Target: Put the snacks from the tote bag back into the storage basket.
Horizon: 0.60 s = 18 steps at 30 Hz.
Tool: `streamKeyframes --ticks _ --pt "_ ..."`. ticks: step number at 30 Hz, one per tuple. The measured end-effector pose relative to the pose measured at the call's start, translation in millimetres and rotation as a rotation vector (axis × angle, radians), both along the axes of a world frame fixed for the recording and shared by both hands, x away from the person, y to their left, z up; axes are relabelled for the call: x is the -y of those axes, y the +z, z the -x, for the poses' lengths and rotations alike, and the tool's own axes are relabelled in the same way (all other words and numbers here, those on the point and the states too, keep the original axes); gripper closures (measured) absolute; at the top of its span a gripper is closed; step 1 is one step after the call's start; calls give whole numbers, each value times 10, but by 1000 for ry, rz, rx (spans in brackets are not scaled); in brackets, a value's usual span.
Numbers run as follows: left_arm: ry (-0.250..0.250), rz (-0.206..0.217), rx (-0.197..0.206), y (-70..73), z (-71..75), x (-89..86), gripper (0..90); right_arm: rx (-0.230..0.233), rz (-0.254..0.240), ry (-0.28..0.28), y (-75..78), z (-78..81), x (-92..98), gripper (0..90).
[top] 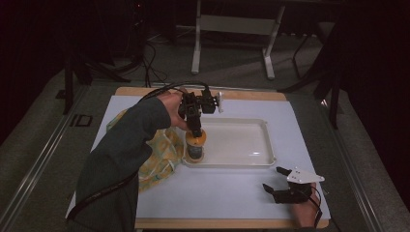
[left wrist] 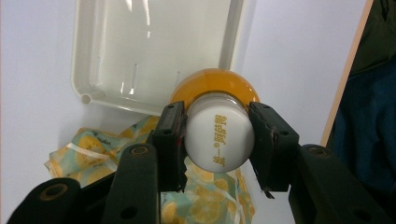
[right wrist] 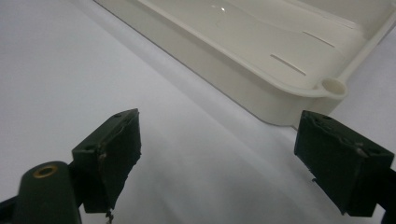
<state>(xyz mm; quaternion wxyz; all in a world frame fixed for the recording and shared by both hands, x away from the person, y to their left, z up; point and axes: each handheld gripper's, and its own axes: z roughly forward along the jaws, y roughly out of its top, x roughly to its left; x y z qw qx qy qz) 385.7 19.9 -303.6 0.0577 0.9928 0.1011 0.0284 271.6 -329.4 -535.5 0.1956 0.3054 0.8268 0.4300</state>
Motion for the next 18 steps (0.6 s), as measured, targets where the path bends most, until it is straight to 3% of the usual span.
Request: streamKeyframes --ticks 12,18 --pt "15 23 39 -85 -75 6 588 5 -2 1 1 2 2 143" --pt "19 20 29 -106 -88 6 588 4 -2 1 1 2 2 143"
